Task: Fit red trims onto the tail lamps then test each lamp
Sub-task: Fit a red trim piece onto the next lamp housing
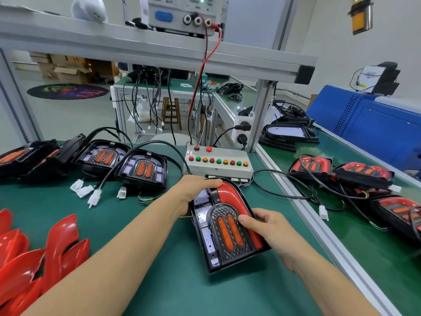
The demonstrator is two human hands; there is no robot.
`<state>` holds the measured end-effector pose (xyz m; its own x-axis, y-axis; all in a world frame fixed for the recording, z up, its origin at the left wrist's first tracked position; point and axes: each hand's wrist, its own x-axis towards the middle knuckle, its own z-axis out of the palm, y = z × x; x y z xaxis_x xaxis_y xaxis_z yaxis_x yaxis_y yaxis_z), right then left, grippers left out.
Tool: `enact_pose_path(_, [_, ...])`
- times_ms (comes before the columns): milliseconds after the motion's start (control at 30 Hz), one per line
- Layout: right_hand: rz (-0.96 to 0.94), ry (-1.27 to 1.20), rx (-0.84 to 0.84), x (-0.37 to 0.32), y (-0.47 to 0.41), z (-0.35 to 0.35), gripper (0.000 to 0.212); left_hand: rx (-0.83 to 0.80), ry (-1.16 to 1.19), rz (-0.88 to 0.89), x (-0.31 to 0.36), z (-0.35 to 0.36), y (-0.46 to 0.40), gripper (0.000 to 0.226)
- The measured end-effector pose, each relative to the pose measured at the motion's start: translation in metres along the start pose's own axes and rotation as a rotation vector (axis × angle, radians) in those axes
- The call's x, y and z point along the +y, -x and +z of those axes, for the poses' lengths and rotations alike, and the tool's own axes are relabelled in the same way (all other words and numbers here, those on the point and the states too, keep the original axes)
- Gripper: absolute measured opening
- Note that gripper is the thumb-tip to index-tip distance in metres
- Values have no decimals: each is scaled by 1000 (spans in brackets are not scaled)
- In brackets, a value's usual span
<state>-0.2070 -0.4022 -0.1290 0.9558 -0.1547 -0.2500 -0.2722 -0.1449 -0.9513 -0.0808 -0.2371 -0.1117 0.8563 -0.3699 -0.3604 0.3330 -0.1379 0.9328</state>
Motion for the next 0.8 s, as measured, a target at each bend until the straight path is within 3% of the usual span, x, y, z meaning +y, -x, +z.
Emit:
enact_pose_path(100, [30,15,14,-1,-5,0,20,77,-174,148,1,-7,-3,13])
enact_pose_path(333, [79,184,62,-1,-15,1,30,193,-530,316,5,-42,11,35])
enact_pose_path(500, [-16,601,112,-13,-21,4,32,229,-836,284,6,-63,30,48])
enact_pose_path(567, [-61,803,148,-23,-22,10,42,232,-954,252,7,-71,39,48])
enact_pose_path(700, [-165,994,154,-35,-27,27,33,263,-1116,200,5,-89,54,49])
enact_pose_path(800, [-230,1155,130,-41,-35,48,41,312,-1192,179,0,-106,60,50])
